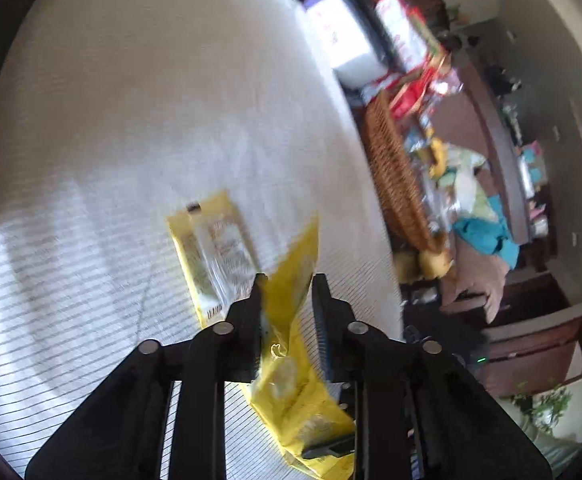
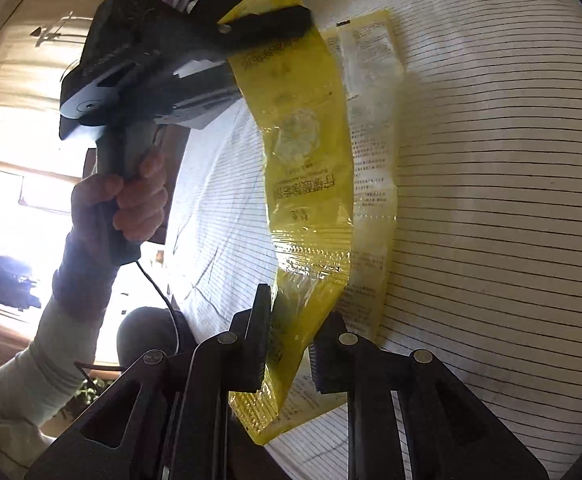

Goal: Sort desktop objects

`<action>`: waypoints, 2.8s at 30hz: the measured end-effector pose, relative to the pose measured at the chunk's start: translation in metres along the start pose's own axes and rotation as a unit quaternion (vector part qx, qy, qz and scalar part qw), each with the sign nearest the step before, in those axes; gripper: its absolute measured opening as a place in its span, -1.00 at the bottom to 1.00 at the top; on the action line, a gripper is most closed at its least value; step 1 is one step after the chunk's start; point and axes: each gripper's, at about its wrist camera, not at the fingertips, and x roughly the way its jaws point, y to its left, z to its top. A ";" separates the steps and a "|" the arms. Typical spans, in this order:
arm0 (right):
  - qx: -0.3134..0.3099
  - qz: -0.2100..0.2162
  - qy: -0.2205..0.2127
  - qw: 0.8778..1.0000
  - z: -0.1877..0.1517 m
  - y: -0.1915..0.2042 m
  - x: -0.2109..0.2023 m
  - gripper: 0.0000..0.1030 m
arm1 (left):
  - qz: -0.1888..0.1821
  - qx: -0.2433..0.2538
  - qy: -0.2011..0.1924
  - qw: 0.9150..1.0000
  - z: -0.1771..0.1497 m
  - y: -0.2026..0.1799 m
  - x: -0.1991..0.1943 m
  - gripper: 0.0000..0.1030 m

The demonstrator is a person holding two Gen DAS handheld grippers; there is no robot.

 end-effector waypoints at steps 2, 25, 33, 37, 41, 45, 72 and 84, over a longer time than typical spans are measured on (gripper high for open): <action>-0.004 -0.005 -0.004 1.000 0.002 0.001 0.000 -0.68 | -0.020 0.002 -0.019 1.000 0.005 -0.003 -0.012 -0.43; -0.029 -0.054 -0.043 0.997 -0.001 0.003 -0.002 -0.64 | 0.167 0.045 -0.014 0.985 -0.032 -0.023 0.020 -0.41; -0.051 -0.102 -0.087 0.990 -0.006 0.009 -0.032 0.24 | 0.200 0.047 0.003 0.979 -0.025 -0.018 0.044 -0.41; -0.056 -0.050 -0.084 0.994 -0.033 0.017 -0.035 0.24 | 0.196 0.046 0.002 0.980 -0.025 -0.017 0.043 -0.41; -0.123 -0.064 -0.024 0.990 -0.065 0.050 0.003 0.24 | 0.196 0.045 -0.001 0.980 -0.025 -0.017 0.043 -0.42; -0.231 -0.093 0.018 0.968 -0.080 0.067 0.044 0.13 | 0.202 0.049 0.000 0.978 -0.025 -0.019 0.045 -0.42; -0.211 0.056 -0.163 0.962 0.040 0.198 -0.073 -0.77 | 0.076 0.144 -0.179 0.970 -0.096 -0.095 -0.167 0.14; -0.227 0.126 -0.234 0.937 0.032 0.297 -0.120 -0.77 | 0.091 0.221 -0.225 0.945 -0.129 -0.146 -0.217 0.29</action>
